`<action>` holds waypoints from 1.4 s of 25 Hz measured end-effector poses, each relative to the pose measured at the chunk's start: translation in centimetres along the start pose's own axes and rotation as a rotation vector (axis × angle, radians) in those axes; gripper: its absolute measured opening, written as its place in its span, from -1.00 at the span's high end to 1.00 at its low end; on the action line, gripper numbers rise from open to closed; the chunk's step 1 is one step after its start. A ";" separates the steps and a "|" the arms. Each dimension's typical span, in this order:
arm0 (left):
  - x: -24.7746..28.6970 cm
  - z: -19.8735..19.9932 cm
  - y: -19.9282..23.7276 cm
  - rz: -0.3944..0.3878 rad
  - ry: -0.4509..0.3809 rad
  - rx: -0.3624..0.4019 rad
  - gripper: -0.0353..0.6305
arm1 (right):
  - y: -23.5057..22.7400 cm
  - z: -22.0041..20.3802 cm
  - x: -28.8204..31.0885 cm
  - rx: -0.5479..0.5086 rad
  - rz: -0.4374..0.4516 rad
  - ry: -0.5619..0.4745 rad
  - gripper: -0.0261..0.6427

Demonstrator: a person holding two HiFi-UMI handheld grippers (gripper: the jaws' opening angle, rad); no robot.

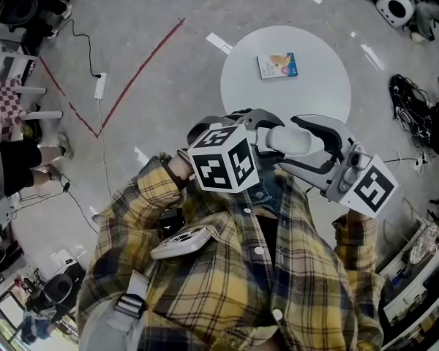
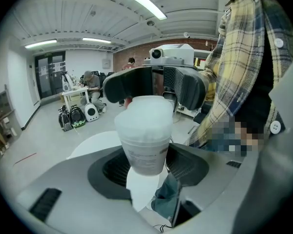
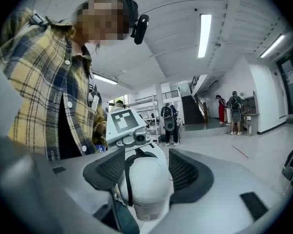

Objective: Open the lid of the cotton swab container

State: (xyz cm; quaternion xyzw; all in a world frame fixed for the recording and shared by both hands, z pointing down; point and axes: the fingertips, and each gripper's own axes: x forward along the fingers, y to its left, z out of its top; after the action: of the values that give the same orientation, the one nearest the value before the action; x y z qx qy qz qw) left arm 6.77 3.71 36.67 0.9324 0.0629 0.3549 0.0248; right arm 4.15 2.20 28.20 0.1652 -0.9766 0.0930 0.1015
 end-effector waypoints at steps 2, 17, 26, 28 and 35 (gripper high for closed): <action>-0.1 0.0 -0.2 -0.004 -0.001 0.001 0.18 | 0.4 0.1 0.3 0.011 0.016 -0.006 0.11; 0.2 0.2 -1.1 -0.023 0.000 0.004 0.19 | 0.9 -0.3 0.1 0.027 0.065 -0.017 0.09; 0.1 0.0 -1.5 -0.037 -0.004 0.000 0.19 | 1.1 -1.8 1.3 -0.025 0.017 0.009 0.22; 0.2 -0.1 -1.6 -0.041 0.000 -0.002 0.19 | 1.2 -1.8 1.3 -0.035 0.018 0.006 0.23; 0.1 -0.2 -1.8 -0.043 0.030 0.011 0.19 | 1.6 -2.0 1.3 -0.062 0.014 0.027 0.27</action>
State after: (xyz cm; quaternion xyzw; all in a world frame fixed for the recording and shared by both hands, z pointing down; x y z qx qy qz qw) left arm 6.57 5.55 36.73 0.9256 0.0854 0.3677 0.0262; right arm 2.77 3.71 30.19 0.1541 -0.9787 0.0657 0.1190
